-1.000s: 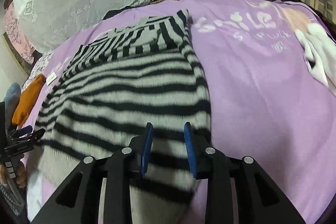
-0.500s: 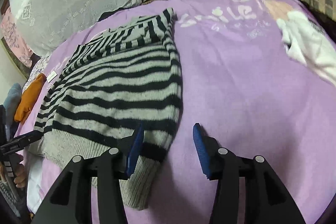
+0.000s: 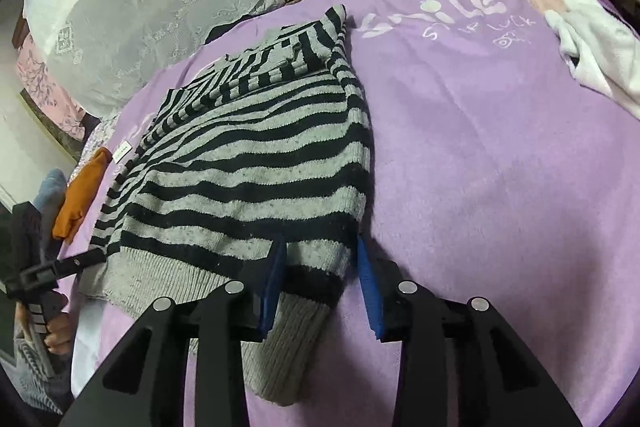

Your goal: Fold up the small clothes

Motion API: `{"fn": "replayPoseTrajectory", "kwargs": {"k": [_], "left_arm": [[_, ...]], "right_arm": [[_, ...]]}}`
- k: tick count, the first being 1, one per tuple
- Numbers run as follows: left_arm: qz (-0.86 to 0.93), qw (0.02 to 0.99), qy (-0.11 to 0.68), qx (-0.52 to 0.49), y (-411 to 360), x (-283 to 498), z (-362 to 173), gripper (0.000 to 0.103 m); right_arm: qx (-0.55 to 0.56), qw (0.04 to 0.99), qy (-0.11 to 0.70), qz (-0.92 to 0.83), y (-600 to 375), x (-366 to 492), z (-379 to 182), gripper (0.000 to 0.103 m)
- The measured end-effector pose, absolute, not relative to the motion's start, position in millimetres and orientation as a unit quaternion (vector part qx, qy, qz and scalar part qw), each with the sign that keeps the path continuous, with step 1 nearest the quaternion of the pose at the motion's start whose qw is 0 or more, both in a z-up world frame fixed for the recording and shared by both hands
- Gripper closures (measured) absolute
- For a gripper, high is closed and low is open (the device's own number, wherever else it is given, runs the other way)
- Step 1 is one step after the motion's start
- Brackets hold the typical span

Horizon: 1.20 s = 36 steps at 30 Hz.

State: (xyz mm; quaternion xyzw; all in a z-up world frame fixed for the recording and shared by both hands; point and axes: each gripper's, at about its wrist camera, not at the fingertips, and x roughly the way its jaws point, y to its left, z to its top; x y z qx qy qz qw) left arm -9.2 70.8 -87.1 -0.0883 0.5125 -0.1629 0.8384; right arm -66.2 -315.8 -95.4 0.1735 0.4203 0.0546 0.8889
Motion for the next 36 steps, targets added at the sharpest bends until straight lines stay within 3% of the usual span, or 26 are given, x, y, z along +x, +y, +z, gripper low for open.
{"fn": "replayPoseTrajectory", "kwargs": {"k": [3,5,8,12,16,18,22,23,29,33,36], "left_arm": [[-0.171,0.837,0.509,-0.11,69.0,-5.0,-84.9,0.023],[-0.176,0.832,0.508,-0.133,71.6,-1.8,-85.7,0.042],[-0.179,0.829,0.509,-0.15,77.9,-4.6,-87.9,0.051],[-0.186,0.824,0.508,-0.17,84.6,-11.8,-90.5,0.051],[-0.184,0.826,0.508,-0.162,76.8,-6.0,-90.3,0.043],[-0.177,0.832,0.504,-0.15,71.7,-4.5,-89.0,0.045],[-0.166,0.832,0.505,-0.158,81.8,-10.2,-89.8,0.084],[-0.167,0.83,0.506,-0.168,85.9,-11.0,-91.2,0.086],[-0.17,0.827,0.505,-0.178,90.6,-11.6,-89.6,0.089],[-0.167,0.823,0.516,-0.171,88.4,-8.5,-96.6,0.086],[-0.169,0.823,0.514,-0.172,88.7,-9.7,-95.5,0.085]], "right_arm": [[0.167,0.89,0.42,0.057,-309.5,-62.5,-96.8,0.065],[0.163,0.891,0.42,0.059,-305.7,-61.5,-96.4,0.065],[0.163,0.89,0.42,0.074,-302.9,-64.9,-93.0,0.067],[0.158,0.885,0.43,0.089,-302.3,-71.9,-95.9,0.065],[0.161,0.885,0.428,0.088,-298.0,-66.6,-97.8,0.067],[0.154,0.888,0.426,0.082,-293.6,-62.2,-98.2,0.083],[0.162,0.889,0.419,0.085,-295.0,-65.0,-94.1,0.088],[0.165,0.889,0.418,0.085,-295.6,-65.8,-93.4,0.088],[0.181,0.891,0.407,0.091,-298.6,-69.3,-85.2,0.088],[0.182,0.877,0.434,0.093,-299.3,-63.7,-95.7,0.083],[0.184,0.878,0.432,0.092,-298.6,-66.3,-97.9,0.084]]}}
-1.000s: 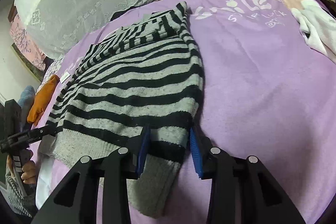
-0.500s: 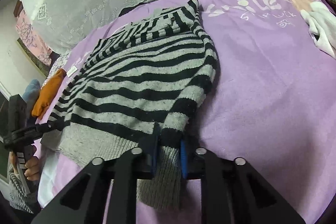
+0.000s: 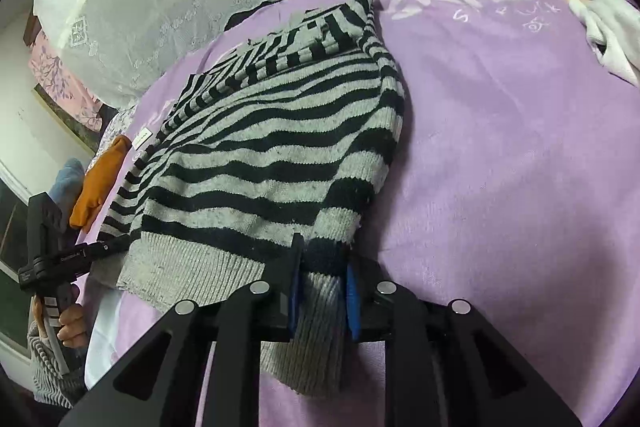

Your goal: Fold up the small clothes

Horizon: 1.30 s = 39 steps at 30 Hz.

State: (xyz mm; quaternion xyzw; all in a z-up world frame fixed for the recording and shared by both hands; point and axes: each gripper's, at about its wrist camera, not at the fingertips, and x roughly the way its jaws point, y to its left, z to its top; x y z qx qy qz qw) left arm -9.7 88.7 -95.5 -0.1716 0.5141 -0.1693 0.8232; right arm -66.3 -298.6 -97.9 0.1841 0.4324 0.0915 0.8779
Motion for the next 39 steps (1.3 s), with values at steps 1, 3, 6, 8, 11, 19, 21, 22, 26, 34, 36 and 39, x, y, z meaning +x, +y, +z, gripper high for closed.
{"fn": "replayPoseTrajectory", "kwargs": {"k": [1,3,6,8,11,19,21,22,26,34,36,39], "left_arm": [[-0.169,0.825,0.512,-0.172,89.9,-10.5,-94.2,0.088],[-0.169,0.828,0.506,-0.175,90.6,-10.9,-90.4,0.092],[-0.171,0.834,0.496,-0.17,90.4,-10.3,-81.6,0.095],[-0.171,0.841,0.486,-0.166,89.3,-8.8,-72.8,0.095],[-0.173,0.849,0.472,-0.163,90.5,-3.2,-60.6,0.095],[-0.166,0.867,0.446,-0.145,87.3,14.7,-32.5,0.095],[-0.165,0.869,0.443,-0.142,86.4,19.4,-27.9,0.095],[-0.165,0.87,0.442,-0.141,85.9,20.8,-25.9,0.095],[-0.165,0.873,0.438,-0.133,83.4,26.7,-19.8,0.095],[-0.164,0.875,0.435,-0.137,83.4,48.6,-10.9,0.095],[-0.163,0.876,0.434,-0.135,82.7,54.5,-8.2,0.095],[-0.163,0.877,0.432,-0.134,81.5,63.1,-5.0,0.095]], "right_arm": [[0.185,0.878,0.432,0.09,-298.6,-67.1,-97.0,0.085],[0.198,0.879,0.424,0.093,-301.5,-69.2,-93.8,0.088],[0.213,0.881,0.41,0.1,-304.5,-70.2,-86.9,0.089],[0.218,0.884,0.399,0.108,-306.1,-68.8,-80.0,0.089],[0.22,0.887,0.388,0.118,-306.3,-61.7,-67.8,0.089],[0.219,0.898,0.358,0.13,-306.1,-45.7,-40.3,0.089],[0.22,0.899,0.354,0.131,-306.2,-42.2,-35.9,0.089],[0.22,0.9,0.353,0.131,-306.5,-41.4,-34.7,0.089],[0.219,0.901,0.351,0.13,-305.7,-33.9,-30.3,0.089],[0.225,0.902,0.342,0.135,-305.1,-11.3,-18.3,0.089],[0.229,0.902,0.339,0.138,-305.8,-4.6,-15.3,0.089],[0.231,0.902,0.336,0.141,-306.7,5.8,-11.0,0.089]]}}
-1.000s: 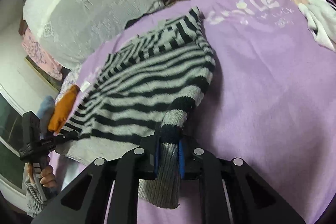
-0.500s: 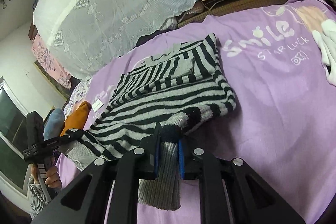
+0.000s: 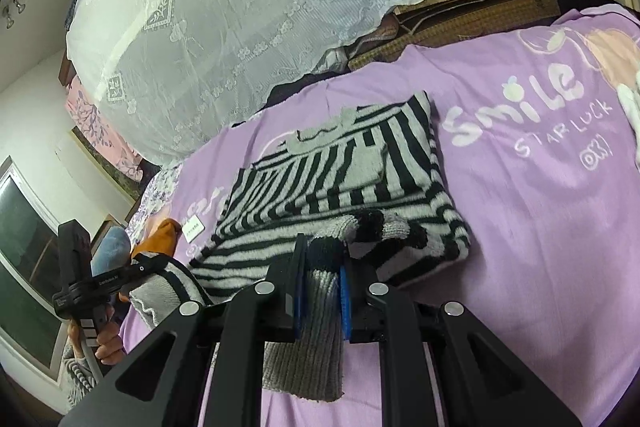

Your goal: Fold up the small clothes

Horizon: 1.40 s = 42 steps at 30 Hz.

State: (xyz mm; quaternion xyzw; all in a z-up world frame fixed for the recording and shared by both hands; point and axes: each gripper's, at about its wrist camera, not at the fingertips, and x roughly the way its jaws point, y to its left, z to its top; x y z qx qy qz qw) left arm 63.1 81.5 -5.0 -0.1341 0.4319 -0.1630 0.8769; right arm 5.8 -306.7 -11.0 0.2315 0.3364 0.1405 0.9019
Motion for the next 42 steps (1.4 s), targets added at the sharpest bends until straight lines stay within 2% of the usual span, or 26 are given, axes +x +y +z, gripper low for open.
{"fn": "replayPoseTrajectory", "kwargs": {"k": [31,42], "left_arm": [[-0.143,0.885,0.417,-0.151,72.5,169.8,15.2,0.095],[-0.136,0.879,0.421,-0.177,69.2,224.7,6.2,0.095]], "right_arm": [[0.257,0.901,0.325,0.129,-318.3,121.4,6.8,0.088],[0.296,0.89,0.331,0.11,-333.1,168.0,-10.9,0.088]]}}
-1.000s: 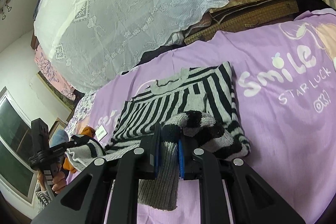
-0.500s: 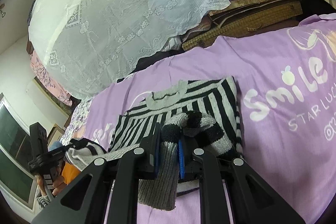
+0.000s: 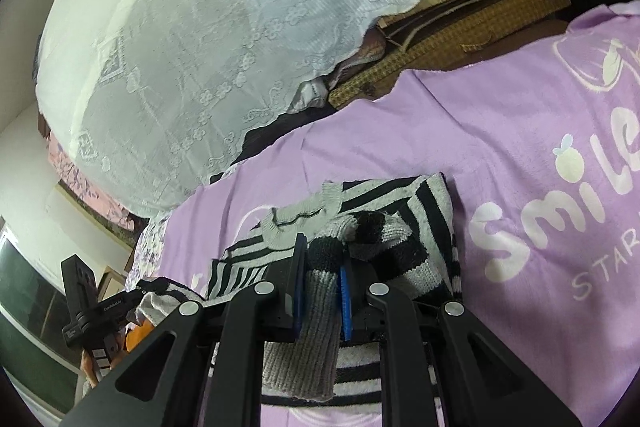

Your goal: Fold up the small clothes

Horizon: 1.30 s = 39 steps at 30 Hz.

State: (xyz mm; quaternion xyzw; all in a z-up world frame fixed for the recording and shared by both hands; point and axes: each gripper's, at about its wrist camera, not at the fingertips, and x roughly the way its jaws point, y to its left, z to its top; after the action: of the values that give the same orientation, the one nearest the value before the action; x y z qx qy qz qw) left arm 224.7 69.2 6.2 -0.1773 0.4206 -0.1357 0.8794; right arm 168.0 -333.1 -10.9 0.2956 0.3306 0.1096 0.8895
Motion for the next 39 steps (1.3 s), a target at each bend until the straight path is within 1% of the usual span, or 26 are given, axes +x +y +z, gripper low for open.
{"fn": "replayPoseTrajectory", "kwargs": {"k": [4,12,16,18,19,20,21,22,23,25,28,29,33,36,39], "left_arm": [[-0.123,0.88,0.424,-0.175,62.5,240.2,-8.1,0.094],[-0.102,0.857,0.468,-0.19,63.7,268.8,-73.0,0.092],[-0.101,0.868,0.454,-0.173,58.8,267.5,-75.0,0.091],[-0.101,0.874,0.449,-0.157,54.3,262.9,-73.0,0.09],[-0.102,0.875,0.447,-0.154,54.0,260.4,-70.7,0.086],[-0.104,0.876,0.445,-0.152,54.3,256.3,-66.8,0.076],[-0.104,0.879,0.439,-0.154,56.8,250.1,-60.8,0.068],[-0.101,0.883,0.431,-0.156,59.8,245.1,-55.2,0.048],[-0.091,0.891,0.415,-0.158,64.6,237.0,-46.2,0.035],[-0.087,0.904,0.387,-0.16,73.7,222.5,-28.0,0.032],[-0.098,0.907,0.374,-0.166,81.7,211.0,-15.9,0.028],[-0.09,0.911,0.371,-0.154,81.5,208.1,-14.4,0.028],[-0.022,0.935,0.352,-0.038,72.5,202.4,-16.0,0.028],[-0.018,0.935,0.355,-0.004,83.0,203.2,-21.2,0.026],[-0.031,0.931,0.363,0.031,88.4,206.1,-26.9,0.026]], "right_arm": [[0.304,0.885,0.34,0.096,-336.2,182.5,-27.2,0.088],[0.339,0.859,0.378,0.07,-350.9,206.7,-80.5,0.088],[0.335,0.861,0.378,0.067,-350.6,213.0,-90.0,0.088],[0.33,0.863,0.375,0.073,-348.5,210.8,-88.5,0.083],[0.329,0.864,0.373,0.075,-348.6,208.6,-86.6,0.079],[0.325,0.867,0.37,0.075,-347.6,203.4,-82.5,0.076],[0.321,0.869,0.367,0.076,-348.4,198.7,-79.1,0.069],[0.317,0.873,0.364,0.076,-347.9,192.4,-74.7,0.065],[0.314,0.876,0.36,0.075,-348.1,186.5,-71.0,0.059],[0.306,0.882,0.35,0.076,-348.2,171.5,-61.9,0.059],[0.303,0.885,0.345,0.081,-347.6,152.9,-56.9,0.059],[0.301,0.885,0.346,0.08,-347.1,148.9,-56.7,0.059],[0.286,0.891,0.342,0.079,-346.5,131.8,-51.2,0.059],[0.228,0.912,0.336,0.061,-346.8,119.8,-42.5,0.058],[0.186,0.917,0.348,0.052,-349.3,120.6,-45.0,0.057]]}}
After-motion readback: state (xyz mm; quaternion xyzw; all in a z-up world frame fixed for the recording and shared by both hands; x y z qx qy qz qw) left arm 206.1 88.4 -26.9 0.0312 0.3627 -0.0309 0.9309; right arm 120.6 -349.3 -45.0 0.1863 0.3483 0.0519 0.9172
